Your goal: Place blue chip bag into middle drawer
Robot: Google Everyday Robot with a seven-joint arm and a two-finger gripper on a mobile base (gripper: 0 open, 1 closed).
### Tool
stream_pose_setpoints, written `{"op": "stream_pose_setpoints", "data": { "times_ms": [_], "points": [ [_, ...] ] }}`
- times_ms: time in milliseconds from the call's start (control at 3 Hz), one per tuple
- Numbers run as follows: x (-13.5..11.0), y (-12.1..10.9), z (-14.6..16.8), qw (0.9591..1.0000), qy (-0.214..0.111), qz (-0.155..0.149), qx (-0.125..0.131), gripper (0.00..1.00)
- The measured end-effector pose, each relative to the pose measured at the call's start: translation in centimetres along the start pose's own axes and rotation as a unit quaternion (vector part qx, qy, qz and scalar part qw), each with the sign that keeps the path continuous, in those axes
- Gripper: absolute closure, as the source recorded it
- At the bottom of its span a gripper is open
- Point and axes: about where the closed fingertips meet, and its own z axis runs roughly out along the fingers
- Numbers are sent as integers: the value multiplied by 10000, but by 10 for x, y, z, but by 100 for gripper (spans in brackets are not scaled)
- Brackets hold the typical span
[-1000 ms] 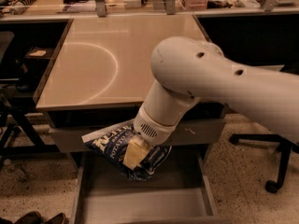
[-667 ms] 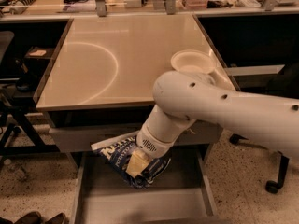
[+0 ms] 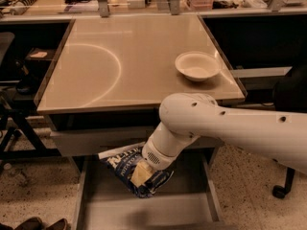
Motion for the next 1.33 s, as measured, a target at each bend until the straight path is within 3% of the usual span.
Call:
{"op": "stream_pose_setpoints", "data": {
  "times_ms": [667,1333],
  "points": [
    [32,-14,91,9981,232,532,-208,100],
    [41,-33,160,9960,259,821,-230,100]
  ]
}}
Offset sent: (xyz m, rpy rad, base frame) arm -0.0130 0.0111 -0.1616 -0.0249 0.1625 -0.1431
